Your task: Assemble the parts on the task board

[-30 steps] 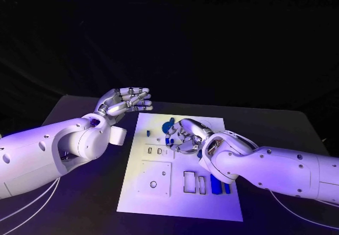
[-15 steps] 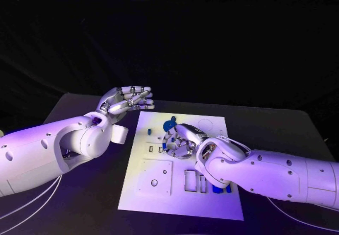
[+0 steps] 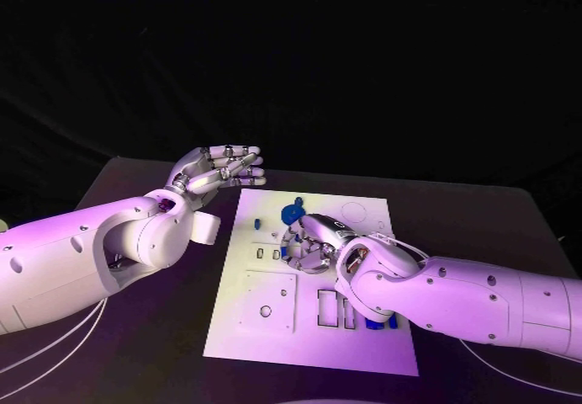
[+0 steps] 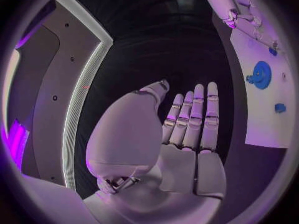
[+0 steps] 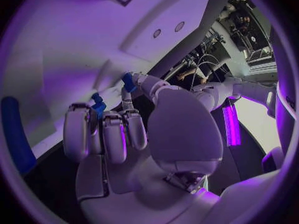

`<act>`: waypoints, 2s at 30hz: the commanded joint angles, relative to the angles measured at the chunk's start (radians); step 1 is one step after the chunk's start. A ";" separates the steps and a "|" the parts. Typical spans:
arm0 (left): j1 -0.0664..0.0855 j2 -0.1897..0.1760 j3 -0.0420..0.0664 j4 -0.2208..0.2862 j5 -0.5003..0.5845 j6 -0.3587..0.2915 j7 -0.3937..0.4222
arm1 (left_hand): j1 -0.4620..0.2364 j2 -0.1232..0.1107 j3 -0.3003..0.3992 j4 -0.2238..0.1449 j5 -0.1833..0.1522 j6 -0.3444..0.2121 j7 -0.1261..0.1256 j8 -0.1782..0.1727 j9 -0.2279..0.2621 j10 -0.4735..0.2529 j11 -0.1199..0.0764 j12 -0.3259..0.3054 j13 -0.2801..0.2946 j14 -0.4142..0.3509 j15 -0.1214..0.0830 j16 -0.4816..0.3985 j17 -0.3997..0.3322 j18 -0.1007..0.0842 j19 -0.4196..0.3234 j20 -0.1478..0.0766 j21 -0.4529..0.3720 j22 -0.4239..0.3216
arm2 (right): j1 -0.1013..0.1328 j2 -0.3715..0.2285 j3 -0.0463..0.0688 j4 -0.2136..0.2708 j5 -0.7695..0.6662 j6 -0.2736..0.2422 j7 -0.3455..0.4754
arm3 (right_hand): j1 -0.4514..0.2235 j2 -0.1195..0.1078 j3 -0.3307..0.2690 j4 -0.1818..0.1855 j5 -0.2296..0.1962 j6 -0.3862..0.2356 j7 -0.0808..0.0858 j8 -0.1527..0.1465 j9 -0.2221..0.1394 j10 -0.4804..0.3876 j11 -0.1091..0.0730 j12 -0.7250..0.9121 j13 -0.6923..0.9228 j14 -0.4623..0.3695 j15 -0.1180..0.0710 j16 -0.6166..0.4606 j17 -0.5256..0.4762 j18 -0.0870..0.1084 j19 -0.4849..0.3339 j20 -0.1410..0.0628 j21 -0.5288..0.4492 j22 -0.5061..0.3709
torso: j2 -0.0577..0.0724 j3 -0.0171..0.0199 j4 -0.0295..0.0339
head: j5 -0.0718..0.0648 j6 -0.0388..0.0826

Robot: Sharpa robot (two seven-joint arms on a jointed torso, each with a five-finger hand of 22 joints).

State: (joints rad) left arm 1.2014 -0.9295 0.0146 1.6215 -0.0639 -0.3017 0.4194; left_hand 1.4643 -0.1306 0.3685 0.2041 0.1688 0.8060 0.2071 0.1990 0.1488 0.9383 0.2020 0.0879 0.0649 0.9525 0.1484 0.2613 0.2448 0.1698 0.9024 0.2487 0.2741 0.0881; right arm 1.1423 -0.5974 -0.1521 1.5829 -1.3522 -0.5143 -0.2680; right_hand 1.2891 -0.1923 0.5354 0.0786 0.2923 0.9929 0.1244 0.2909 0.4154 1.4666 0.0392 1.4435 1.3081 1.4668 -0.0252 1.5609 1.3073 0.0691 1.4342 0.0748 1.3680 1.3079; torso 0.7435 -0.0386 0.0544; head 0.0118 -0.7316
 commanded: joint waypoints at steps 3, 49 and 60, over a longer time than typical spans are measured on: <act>0.000 0.001 0.000 0.003 0.003 0.019 0.005 | -0.010 -0.001 0.005 0.001 -0.005 -0.004 0.050 -0.006 -0.001 -0.002 0.002 -0.007 0.001 -0.002 0.004 -0.004 0.001 0.013 0.005 0.004 0.000 -0.001 | -0.003 0.003 0.000 -0.003 -0.021 0.029 -0.015 | -0.012 -0.004 -0.003 -0.001 0.003 0.015 -0.013 0.004 0.018 0.003 -0.008 0.004 0.125 0.099 -0.009 0.004 0.241 -0.011 0.005 -0.001 0.002 0.066 | -0.001 0.0004 -0.0002 | 0.000 0.000; 0.000 -0.003 0.000 0.002 0.003 0.022 0.002 | -0.013 -0.002 0.007 0.000 -0.005 -0.004 0.050 -0.006 -0.001 -0.001 0.002 -0.008 0.001 -0.002 0.005 -0.006 0.004 0.013 0.005 0.004 0.000 -0.002 | -0.006 0.006 -0.001 -0.007 -0.029 0.032 -0.009 | -0.053 -0.071 -0.043 0.008 -0.008 -0.109 0.032 -0.057 -0.013 -0.065 0.032 -0.069 0.051 0.097 0.023 0.001 0.232 -0.003 -0.017 0.026 -0.040 0.037 | -0.001 0.0001 0.0001 | 0.003 -0.001; 0.000 -0.004 0.000 0.003 0.003 0.023 0.001 | -0.015 -0.002 0.008 -0.001 -0.005 -0.005 0.050 -0.007 -0.002 -0.002 0.002 -0.009 0.001 -0.002 0.005 -0.007 0.005 0.013 0.005 0.005 -0.001 -0.003 | -0.007 -0.006 -0.001 0.009 -0.034 0.009 0.011 | -0.037 -0.064 -0.158 0.026 -0.072 -0.129 0.037 -0.076 -0.022 -0.078 0.038 -0.080 0.037 0.096 0.030 0.000 0.230 -0.001 -0.020 0.034 -0.050 0.033 | 0.000 0.0006 0.0005 | 0.003 0.001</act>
State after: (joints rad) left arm 1.2012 -0.9338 0.0145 1.6217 -0.0633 -0.2969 0.4164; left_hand 1.4604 -0.1345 0.3685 0.2041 0.1688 0.8060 0.2070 0.1953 0.1487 0.9383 0.2020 0.0834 0.0649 0.9525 0.1484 0.2574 0.2486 0.1698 0.9024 0.2487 0.2741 0.0865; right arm 1.1369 -0.5990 -0.1530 1.5853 -1.3702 -0.4976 -0.2750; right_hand 1.2380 -0.2632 0.3954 0.1015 0.2308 0.8708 0.1612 0.2192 0.3948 1.3950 0.0751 1.3684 1.3074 1.4664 -0.0035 1.5608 1.3079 0.0692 1.4161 0.1005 1.3223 1.3079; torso 0.7433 -0.0384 0.0544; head 0.0129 -0.7308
